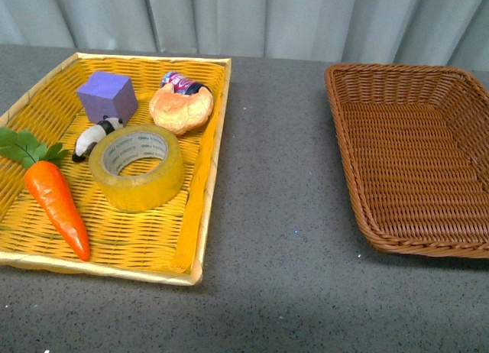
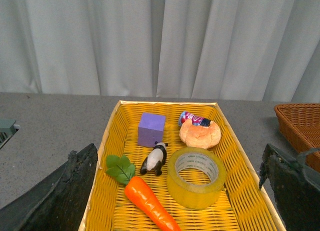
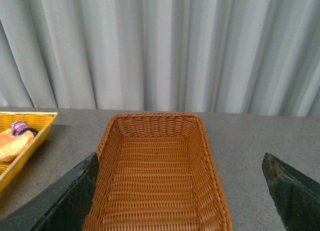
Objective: Move tape to another basket
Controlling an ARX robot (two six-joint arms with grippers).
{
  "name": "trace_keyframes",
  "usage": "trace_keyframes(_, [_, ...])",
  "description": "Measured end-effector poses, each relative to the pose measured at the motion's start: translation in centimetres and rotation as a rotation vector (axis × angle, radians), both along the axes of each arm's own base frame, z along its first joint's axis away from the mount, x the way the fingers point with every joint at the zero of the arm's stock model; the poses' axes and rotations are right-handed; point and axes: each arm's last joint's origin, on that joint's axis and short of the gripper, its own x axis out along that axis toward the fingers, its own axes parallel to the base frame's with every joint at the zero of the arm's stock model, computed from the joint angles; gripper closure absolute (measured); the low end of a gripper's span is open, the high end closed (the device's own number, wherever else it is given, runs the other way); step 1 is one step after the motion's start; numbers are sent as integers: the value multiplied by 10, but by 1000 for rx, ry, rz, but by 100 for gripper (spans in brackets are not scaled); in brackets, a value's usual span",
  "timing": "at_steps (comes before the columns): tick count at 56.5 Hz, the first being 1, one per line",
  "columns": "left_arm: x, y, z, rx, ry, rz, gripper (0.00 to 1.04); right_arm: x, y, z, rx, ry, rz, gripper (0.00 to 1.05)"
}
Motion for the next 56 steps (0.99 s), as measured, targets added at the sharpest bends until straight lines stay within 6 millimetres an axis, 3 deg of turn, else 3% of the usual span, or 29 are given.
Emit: trace_keyframes(56, [0, 0, 0, 0, -1, 0, 7, 0, 0, 0, 0, 0, 0, 9])
